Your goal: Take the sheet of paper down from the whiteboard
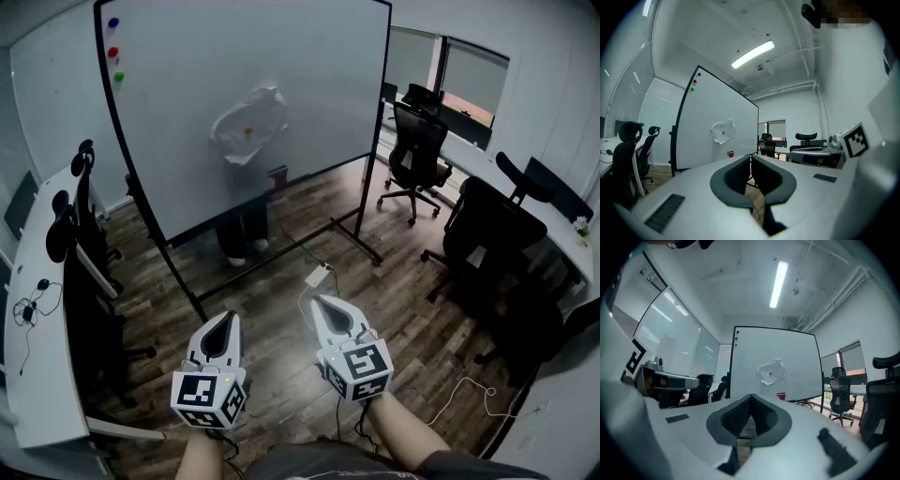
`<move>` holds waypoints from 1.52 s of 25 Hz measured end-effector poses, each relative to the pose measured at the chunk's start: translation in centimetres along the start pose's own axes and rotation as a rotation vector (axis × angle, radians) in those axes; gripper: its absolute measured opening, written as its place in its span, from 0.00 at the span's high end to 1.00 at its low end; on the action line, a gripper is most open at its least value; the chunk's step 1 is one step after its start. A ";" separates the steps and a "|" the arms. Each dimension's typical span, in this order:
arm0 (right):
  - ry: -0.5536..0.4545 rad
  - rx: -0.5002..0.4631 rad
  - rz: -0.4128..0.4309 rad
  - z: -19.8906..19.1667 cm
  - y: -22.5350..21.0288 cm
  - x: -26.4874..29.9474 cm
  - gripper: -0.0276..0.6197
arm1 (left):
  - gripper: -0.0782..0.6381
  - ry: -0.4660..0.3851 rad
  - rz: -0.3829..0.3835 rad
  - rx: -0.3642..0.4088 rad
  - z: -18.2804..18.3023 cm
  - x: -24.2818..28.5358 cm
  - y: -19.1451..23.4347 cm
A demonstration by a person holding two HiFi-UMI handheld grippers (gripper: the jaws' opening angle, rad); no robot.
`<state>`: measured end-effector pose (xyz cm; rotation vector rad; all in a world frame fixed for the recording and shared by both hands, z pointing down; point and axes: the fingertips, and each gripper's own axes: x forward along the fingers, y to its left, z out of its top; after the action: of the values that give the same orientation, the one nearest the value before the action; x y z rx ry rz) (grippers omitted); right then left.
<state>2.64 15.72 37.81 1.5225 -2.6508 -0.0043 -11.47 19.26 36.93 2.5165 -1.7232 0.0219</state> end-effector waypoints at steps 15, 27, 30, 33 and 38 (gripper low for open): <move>-0.009 0.004 0.026 -0.8 -0.7 -1.3 0.92 | 0.87 0.006 -0.026 -0.003 -0.4 0.9 -2.3; -0.044 0.031 0.101 -2.8 -5.8 -3.1 0.92 | 0.87 0.007 0.025 -0.012 -1.9 3.4 -7.6; -0.037 0.059 0.105 -3.3 -6.7 -2.5 0.92 | 0.87 0.023 0.042 -0.006 -2.1 3.7 -7.7; -0.032 0.069 0.110 -3.4 -6.9 -1.2 0.92 | 0.87 0.023 0.058 0.002 -1.7 4.3 -6.8; -0.028 0.058 0.114 -3.6 -7.6 2.1 0.92 | 0.87 -0.003 0.077 -0.019 -1.4 7.1 -3.7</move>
<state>8.43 10.24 41.23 1.3950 -2.7787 0.0600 -5.36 14.07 38.53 2.4364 -1.8123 0.0068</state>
